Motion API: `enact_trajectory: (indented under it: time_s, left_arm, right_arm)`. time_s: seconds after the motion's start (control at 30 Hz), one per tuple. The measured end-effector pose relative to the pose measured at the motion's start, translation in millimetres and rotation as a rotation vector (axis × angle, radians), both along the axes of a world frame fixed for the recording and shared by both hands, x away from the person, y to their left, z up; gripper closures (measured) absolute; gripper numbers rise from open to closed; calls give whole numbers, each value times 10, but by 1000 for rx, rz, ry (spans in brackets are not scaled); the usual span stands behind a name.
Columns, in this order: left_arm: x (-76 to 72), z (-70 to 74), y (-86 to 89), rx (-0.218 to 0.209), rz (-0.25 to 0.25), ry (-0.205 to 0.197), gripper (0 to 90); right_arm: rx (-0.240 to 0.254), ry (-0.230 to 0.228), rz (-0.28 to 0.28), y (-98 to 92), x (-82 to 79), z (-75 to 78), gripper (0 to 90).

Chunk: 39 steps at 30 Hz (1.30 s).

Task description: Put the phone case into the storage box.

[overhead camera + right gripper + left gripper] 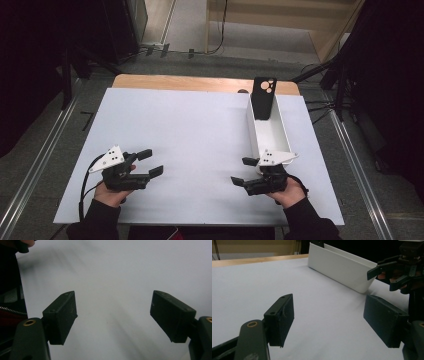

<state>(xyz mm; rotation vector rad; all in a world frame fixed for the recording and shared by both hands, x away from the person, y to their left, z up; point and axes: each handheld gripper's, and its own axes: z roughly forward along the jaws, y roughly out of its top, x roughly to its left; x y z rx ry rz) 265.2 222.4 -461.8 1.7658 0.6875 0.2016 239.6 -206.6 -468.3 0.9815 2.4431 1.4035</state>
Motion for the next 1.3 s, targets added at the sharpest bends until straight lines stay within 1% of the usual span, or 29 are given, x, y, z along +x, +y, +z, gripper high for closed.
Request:
enact_trajectory:
  time_s: [0.1, 0.13, 0.2, 0.23, 0.27, 0.3, 0.33, 0.43, 0.63, 0.77, 0.97, 1.0, 1.07, 1.17, 1.3]
  left_arm:
    - [-2, -1, 7, 0, 2, 2, 243]
    - [-4, -1, 8, 0, 2, 2, 243]
    - [-10, -2, 17, 2, -1, 2, 243]
    - [-16, -1, 20, 1, 0, 3, 243]
    - [-20, 1, 25, 1, 1, 4, 243]
    - [-20, 3, 34, 5, 0, -2, 243]
    - [-23, 2, 39, 3, 1, -3, 243]
    - [-26, 2, 42, 3, 3, 0, 243]
    - [-32, 0, 37, 5, -1, 5, 243]
    - [-40, -4, 46, 5, 0, 8, 243]
    - [-59, -2, 59, 10, -6, 10, 243]
    - [-61, -3, 59, 9, -4, 10, 243]
    - [-63, -4, 59, 9, -5, 10, 243]
    - [-64, -4, 55, 10, -9, 10, 243]
    - [-63, -6, 49, 10, -12, 9, 243]
  right_arm:
    - [-8, -2, -9, -41, -27, -19, 200]
    - [-8, -10, -2, -54, -34, -23, 200]
    - [-9, -9, -2, -68, -57, -19, 200]
    - [-14, -18, 3, -78, -69, -22, 200]
    - [-20, -17, 3, -81, -84, -20, 200]
    - [-30, -26, 10, -81, -97, -25, 200]
    - [-41, -26, 16, -80, -112, -27, 200]
    - [-68, 20, 27, -86, -131, -68, 200]
    - [-123, 26, 34, -133, -163, -128, 202]
    - [-161, 29, 20, -193, -191, -169, 202]
    - [-161, 45, -4, -305, -216, -206, 202]
    - [-167, 51, -8, -327, -221, -211, 202]
    - [-169, 45, -7, -352, -224, -218, 202]
    - [-167, 46, -24, -382, -223, -228, 202]
    - [-168, 43, -22, -396, -210, -236, 202]
